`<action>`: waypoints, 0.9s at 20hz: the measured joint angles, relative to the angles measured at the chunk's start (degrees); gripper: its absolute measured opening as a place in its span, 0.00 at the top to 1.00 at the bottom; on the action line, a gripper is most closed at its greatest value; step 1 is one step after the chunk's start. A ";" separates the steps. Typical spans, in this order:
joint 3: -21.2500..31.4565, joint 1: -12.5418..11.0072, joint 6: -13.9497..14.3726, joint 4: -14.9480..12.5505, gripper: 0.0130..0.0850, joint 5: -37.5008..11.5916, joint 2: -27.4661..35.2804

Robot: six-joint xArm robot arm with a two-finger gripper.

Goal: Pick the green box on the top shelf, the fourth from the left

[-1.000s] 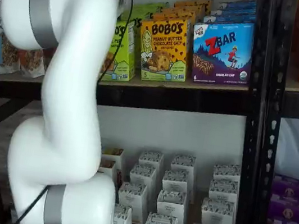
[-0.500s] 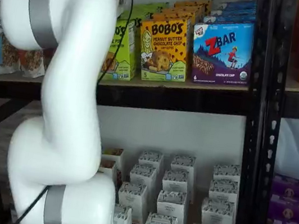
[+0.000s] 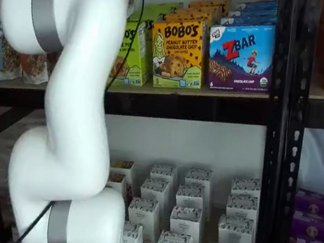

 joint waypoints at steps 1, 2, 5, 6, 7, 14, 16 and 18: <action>0.00 0.01 0.02 0.02 0.78 0.06 -0.03; -0.04 0.01 0.02 0.11 0.78 0.18 -0.04; -0.46 -0.04 0.06 0.37 0.78 0.91 -0.01; -0.61 -0.06 0.08 0.44 0.78 1.16 0.00; -0.77 -0.07 0.12 0.52 0.78 1.43 -0.01; -2.84 0.12 0.69 -0.89 0.78 5.55 0.07; -2.83 0.19 0.83 -1.44 0.78 6.43 -0.41; -2.66 0.12 0.85 -1.40 0.78 7.14 -0.96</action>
